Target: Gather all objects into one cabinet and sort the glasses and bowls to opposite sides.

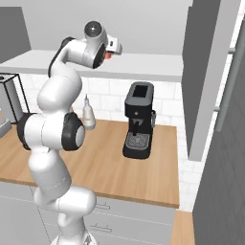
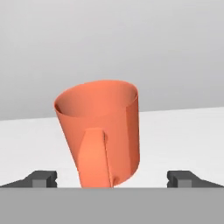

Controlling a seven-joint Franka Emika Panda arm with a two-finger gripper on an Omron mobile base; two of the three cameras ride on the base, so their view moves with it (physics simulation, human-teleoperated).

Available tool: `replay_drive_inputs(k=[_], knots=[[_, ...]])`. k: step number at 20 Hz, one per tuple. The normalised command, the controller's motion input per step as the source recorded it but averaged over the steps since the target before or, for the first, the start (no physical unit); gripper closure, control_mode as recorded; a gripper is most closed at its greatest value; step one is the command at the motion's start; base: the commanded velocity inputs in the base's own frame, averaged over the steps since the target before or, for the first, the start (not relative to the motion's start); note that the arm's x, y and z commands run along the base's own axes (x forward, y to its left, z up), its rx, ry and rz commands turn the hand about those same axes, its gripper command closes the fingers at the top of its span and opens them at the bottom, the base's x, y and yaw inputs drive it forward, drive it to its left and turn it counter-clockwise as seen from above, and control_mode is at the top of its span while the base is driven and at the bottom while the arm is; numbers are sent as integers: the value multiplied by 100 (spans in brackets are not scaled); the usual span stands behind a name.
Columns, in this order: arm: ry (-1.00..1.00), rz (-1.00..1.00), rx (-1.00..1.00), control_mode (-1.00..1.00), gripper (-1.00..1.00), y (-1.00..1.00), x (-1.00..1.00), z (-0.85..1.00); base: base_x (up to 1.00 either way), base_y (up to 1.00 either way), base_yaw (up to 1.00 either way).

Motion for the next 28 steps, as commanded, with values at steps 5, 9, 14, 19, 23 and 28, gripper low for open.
replay_drive_inputs(k=[5,9,14,19,23,28], knots=[[0,0,-4,-100,-100,0,29,-26,0,0,0],[0,0,0,-100,-100,0,31,-5,0,0,0],[0,0,0,-100,-100,3,16,0,0,0,0],[1,0,0,-100,-100,10,0,0,0,0,0],[0,0,0,-100,-100,0,0,0,0,0,0],[0,0,0,-100,100,0,0,0,0,0,0]])
